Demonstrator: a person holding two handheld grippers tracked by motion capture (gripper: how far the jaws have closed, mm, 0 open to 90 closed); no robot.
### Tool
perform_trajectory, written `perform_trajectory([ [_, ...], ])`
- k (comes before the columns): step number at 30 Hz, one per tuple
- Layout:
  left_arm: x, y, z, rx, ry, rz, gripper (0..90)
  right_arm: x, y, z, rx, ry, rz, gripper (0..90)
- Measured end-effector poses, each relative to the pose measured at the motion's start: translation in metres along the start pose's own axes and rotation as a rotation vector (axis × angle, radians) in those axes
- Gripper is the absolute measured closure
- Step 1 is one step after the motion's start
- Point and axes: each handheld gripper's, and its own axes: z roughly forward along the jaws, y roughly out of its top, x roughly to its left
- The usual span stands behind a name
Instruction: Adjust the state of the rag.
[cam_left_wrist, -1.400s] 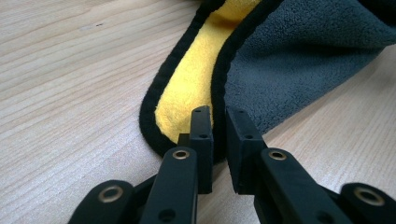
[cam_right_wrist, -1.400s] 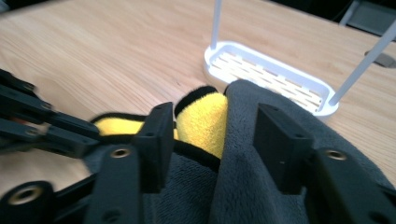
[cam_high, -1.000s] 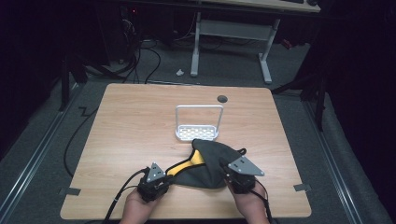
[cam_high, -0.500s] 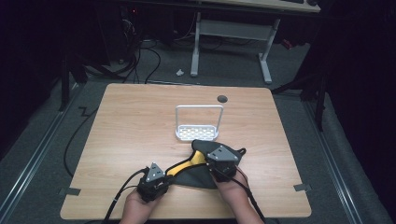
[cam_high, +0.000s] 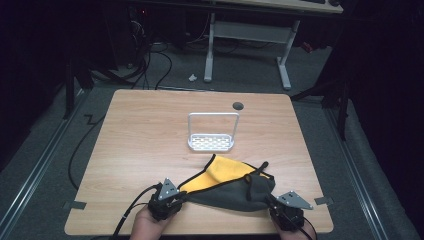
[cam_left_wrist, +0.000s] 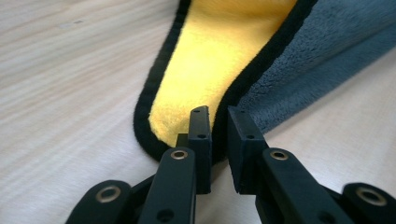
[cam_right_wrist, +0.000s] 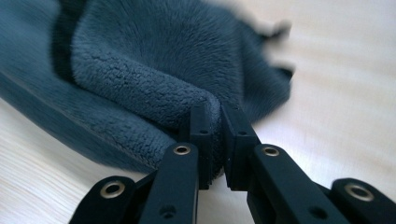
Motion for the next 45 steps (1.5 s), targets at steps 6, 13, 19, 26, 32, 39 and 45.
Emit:
perform_trajectory([
  [6,-0.003,-0.006,-0.013,0.039,0.019,-0.002,80.9,0.004,0.02,0.03,0.004,0.003,-0.015,85.0],
  [13,-0.003,-0.014,-0.03,0.08,-0.027,-0.014,76.3,0.022,0.062,0.079,-0.023,0.022,-0.063,84.6],
  [19,0.01,-0.006,-0.041,-0.016,-0.07,-0.033,67.7,0.015,0.066,0.069,-0.056,0.047,-0.001,66.1],
  [26,0.031,0.001,-0.026,-0.031,0.005,-0.116,69.9,0.048,0.082,0.038,-0.206,0.119,-0.032,45.8],
  [32,0.013,-0.004,-0.015,0.037,0.013,-0.037,67.7,0.082,0.098,0.069,-0.153,0.035,-0.155,68.1],
  [39,0.008,-0.008,-0.018,0.042,0.015,-0.01,67.8,0.02,0.076,0.038,-0.197,-0.082,-0.06,81.7],
  [45,0.006,-0.009,-0.019,0.045,0.017,-0.012,68.1,-0.059,0.037,0.034,-0.091,-0.205,0.101,72.0],
])
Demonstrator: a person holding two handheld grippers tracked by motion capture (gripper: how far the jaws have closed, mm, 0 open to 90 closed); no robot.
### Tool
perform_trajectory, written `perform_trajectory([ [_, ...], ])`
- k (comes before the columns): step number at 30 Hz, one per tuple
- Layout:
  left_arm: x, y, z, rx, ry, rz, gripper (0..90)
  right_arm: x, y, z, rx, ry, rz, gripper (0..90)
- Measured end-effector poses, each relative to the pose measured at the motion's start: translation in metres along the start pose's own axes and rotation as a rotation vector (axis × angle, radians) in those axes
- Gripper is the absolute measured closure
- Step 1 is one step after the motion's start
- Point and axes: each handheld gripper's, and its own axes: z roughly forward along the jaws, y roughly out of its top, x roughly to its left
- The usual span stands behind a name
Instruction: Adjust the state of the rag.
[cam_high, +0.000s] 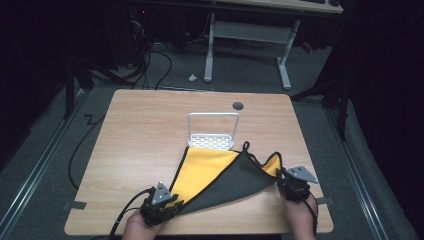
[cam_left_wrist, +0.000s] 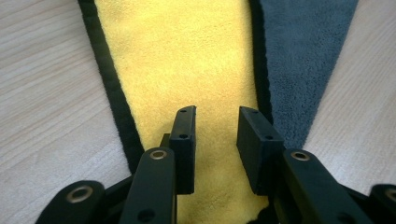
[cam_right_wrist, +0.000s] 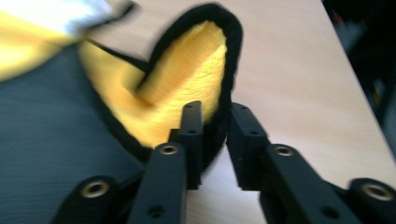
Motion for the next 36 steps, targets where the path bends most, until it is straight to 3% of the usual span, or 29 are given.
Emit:
perform_trajectory([
  [3,0.0,-0.001,-0.001,0.003,-0.009,-0.01,67.4,-0.015,-0.003,-0.007,-0.008,-0.029,0.05,59.6],
  [5,-0.002,-0.001,-0.002,0.01,-0.047,-0.028,65.8,-0.009,0.002,-0.021,-0.058,-0.013,0.052,57.4],
  [8,-0.012,-0.001,-0.003,0.028,-0.12,-0.021,65.0,0.019,0.005,-0.034,-0.096,0.066,-0.001,58.0],
  [9,-0.012,-0.001,-0.003,0.028,-0.12,-0.021,65.0,0.019,0.005,-0.034,-0.096,0.066,-0.001,58.0],
  [10,-0.016,-0.001,-0.002,0.034,-0.138,-0.011,65.0,0.039,0.004,-0.032,-0.077,0.151,-0.033,58.4],
  [11,-0.019,0.0,-0.002,0.04,-0.15,-0.004,65.0,0.05,0.004,-0.028,-0.054,0.184,-0.053,58.2],
  [12,-0.022,0.001,-0.001,0.044,-0.152,0.006,65.0,0.05,0.004,-0.028,-0.054,0.184,-0.053,58.2],
  [13,-0.022,0.003,-0.002,0.028,-0.149,0.019,64.4,0.074,0.002,-0.017,-0.011,0.233,-0.111,57.4],
  [14,-0.019,0.005,-0.003,0.013,-0.141,0.021,63.6,0.085,0.003,-0.012,0.006,0.249,-0.139,56.9],
  [16,-0.014,0.008,-0.004,-0.008,-0.129,0.016,63.1,0.102,0.006,-0.003,0.034,0.263,-0.175,56.0],
  [17,-0.001,0.017,-0.004,-0.052,-0.097,0.005,62.5,0.107,0.008,0.001,0.04,0.258,-0.192,55.8],
  [18,0.006,0.022,-0.001,-0.061,-0.074,0.003,62.4,0.111,0.009,0.004,0.051,0.253,-0.204,55.8],
  [20,0.013,0.025,0.004,-0.06,-0.057,-0.003,62.8,0.112,0.009,0.008,0.06,0.251,-0.209,55.8],
  [21,0.022,0.029,0.016,-0.026,-0.036,-0.015,62.9,0.11,0.004,0.011,0.097,0.249,-0.207,55.9],
  [23,0.022,0.028,0.021,-0.012,-0.038,-0.018,63.8,0.108,0.001,0.01,0.101,0.252,-0.206,56.0],
  [24,0.02,0.027,0.024,0.008,-0.049,-0.011,63.8,0.104,-0.003,0.006,0.1,0.257,-0.196,56.1],
  [25,0.015,0.025,0.024,-0.003,-0.059,0.002,64.0,0.095,-0.01,-0.005,0.111,0.257,-0.191,56.3],
  [26,0.003,0.02,0.022,-0.002,-0.086,0.021,64.2,0.09,-0.015,-0.011,0.114,0.256,-0.187,56.4],
  [27,0.003,0.02,0.022,-0.002,-0.086,0.021,64.9,0.09,-0.015,-0.011,0.114,0.256,-0.187,56.4],
  [28,-0.009,0.016,0.018,0.01,-0.105,0.044,65.3,0.079,-0.026,-0.023,0.113,0.253,-0.166,56.3],
  [30,-0.018,0.011,0.013,0.019,-0.106,0.059,66.8,0.074,-0.033,-0.03,0.115,0.255,-0.145,56.3],
  [31,-0.018,0.011,0.013,0.019,-0.106,0.059,67.6,0.072,-0.035,-0.031,0.113,0.26,-0.142,56.5],
  [32,-0.021,0.007,0.009,0.018,-0.08,0.094,69.2,0.073,-0.035,-0.031,0.111,0.26,-0.137,56.8],
  [36,-0.011,0.004,0.002,0.029,-0.057,0.08,70.3,0.082,-0.029,-0.023,0.106,0.273,-0.144,57.4],
])
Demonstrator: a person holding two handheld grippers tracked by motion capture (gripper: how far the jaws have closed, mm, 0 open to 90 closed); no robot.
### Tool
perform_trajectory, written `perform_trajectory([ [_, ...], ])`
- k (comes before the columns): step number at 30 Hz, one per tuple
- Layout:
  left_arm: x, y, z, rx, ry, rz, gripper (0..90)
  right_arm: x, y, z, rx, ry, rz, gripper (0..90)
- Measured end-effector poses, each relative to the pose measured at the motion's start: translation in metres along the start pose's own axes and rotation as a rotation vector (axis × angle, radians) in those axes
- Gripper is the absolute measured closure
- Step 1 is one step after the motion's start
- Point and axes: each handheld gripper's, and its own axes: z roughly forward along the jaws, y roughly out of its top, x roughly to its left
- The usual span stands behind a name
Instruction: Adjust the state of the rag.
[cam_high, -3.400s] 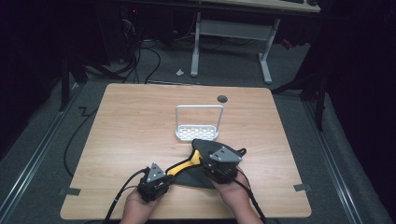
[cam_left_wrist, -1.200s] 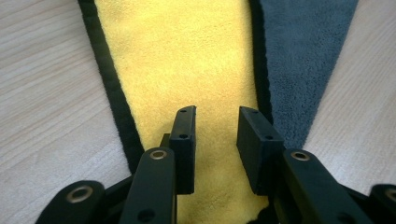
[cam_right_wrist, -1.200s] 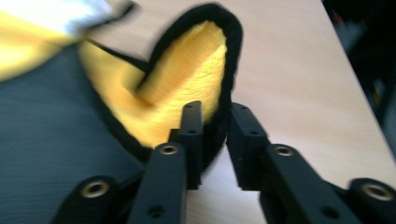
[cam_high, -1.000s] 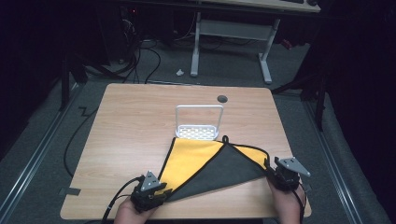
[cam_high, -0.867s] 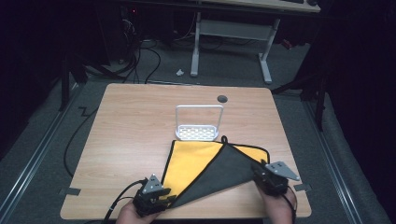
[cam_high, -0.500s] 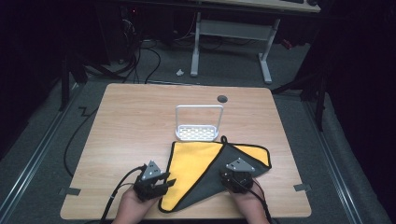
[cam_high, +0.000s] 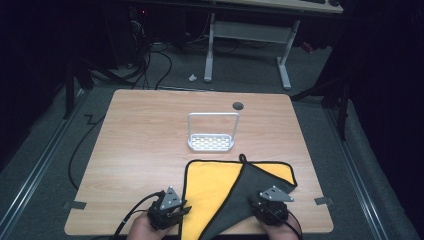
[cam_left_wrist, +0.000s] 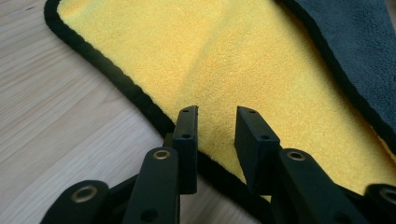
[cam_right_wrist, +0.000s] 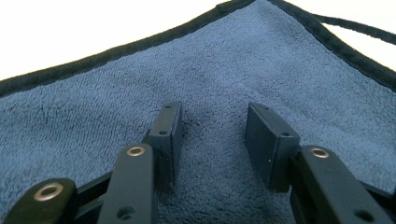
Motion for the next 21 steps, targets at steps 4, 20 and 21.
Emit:
perform_trajectory([
  [4,0.033,-0.018,-0.023,0.004,0.073,-0.059,70.7,0.026,0.027,0.029,-0.014,0.051,-0.045,57.8],
  [20,0.058,-0.02,-0.022,-0.052,0.085,-0.139,61.3,0.02,0.122,0.076,-0.083,-0.042,0.004,50.7],
  [21,0.058,-0.02,-0.022,-0.053,0.083,-0.14,61.2,0.019,0.124,0.083,-0.06,-0.041,0.008,52.9],
])
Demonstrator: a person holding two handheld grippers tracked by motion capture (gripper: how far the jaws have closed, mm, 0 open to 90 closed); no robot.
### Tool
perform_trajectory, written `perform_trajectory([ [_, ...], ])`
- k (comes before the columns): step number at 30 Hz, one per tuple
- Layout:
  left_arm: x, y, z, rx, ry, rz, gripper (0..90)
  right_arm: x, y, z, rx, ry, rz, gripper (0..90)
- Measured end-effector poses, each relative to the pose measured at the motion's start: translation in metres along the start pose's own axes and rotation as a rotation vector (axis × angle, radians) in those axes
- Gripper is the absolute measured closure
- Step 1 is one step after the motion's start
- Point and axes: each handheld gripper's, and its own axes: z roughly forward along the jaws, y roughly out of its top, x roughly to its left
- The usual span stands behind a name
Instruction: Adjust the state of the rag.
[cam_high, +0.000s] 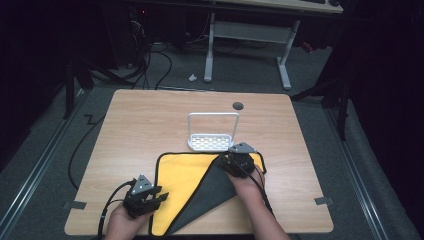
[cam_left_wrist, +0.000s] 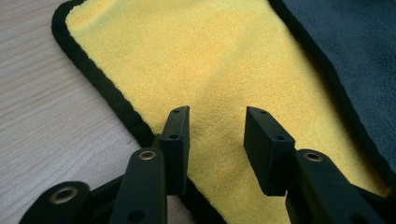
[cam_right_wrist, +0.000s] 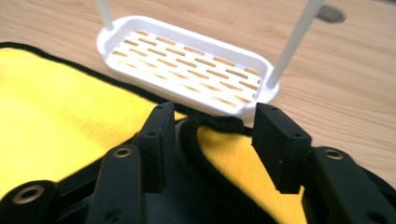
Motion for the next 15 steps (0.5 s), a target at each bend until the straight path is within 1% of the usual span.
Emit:
perform_trajectory([
  [1,0.0,0.0,0.0,0.0,0.0,0.0,61.2,0.001,0.0,0.006,0.015,0.006,-0.002,57.1],
  [2,0.0,0.0,0.0,0.0,-0.001,-0.002,61.3,0.001,-0.001,0.009,0.028,0.029,-0.003,65.7],
  [3,0.001,0.0,0.0,0.0,-0.002,-0.004,61.3,0.001,-0.001,0.009,0.028,0.029,-0.003,65.7],
  [4,0.001,0.0,0.0,0.001,-0.003,-0.002,61.4,0.003,-0.002,0.01,0.035,0.035,-0.022,72.6],
  [5,0.0,-0.001,0.0,-0.004,0.002,0.003,62.5,0.007,-0.007,0.004,0.033,0.041,-0.051,83.7],
  [6,0.0,-0.001,0.0,-0.004,0.002,0.003,62.5,0.008,-0.009,-0.003,0.024,0.044,-0.06,84.8],
  [7,0.0,-0.002,0.0,-0.007,0.003,0.005,62.5,0.008,-0.009,-0.003,0.024,0.044,-0.06,84.8],
  [8,0.0,-0.002,0.0,-0.01,0.004,0.005,62.5,0.008,-0.012,-0.01,0.013,0.049,-0.058,85.4],
  [9,0.0,-0.003,0.0,-0.013,0.004,0.002,62.7,0.005,-0.021,-0.029,-0.015,0.05,-0.063,85.5],
  [10,0.0,-0.003,0.0,-0.013,0.004,0.002,63.1,0.003,-0.026,-0.039,-0.031,0.052,-0.057,85.5],
  [13,0.0,-0.003,0.0,-0.014,0.01,0.007,63.5,-0.008,-0.05,-0.072,-0.056,0.049,-0.042,85.2],
  [14,0.0,-0.003,0.0,-0.015,0.013,0.009,63.5,-0.008,-0.05,-0.072,-0.056,0.049,-0.042,85.2],
  [15,-0.002,-0.003,0.0,-0.014,0.022,0.018,63.7,-0.021,-0.072,-0.096,-0.062,0.043,-0.006,85.0],
])
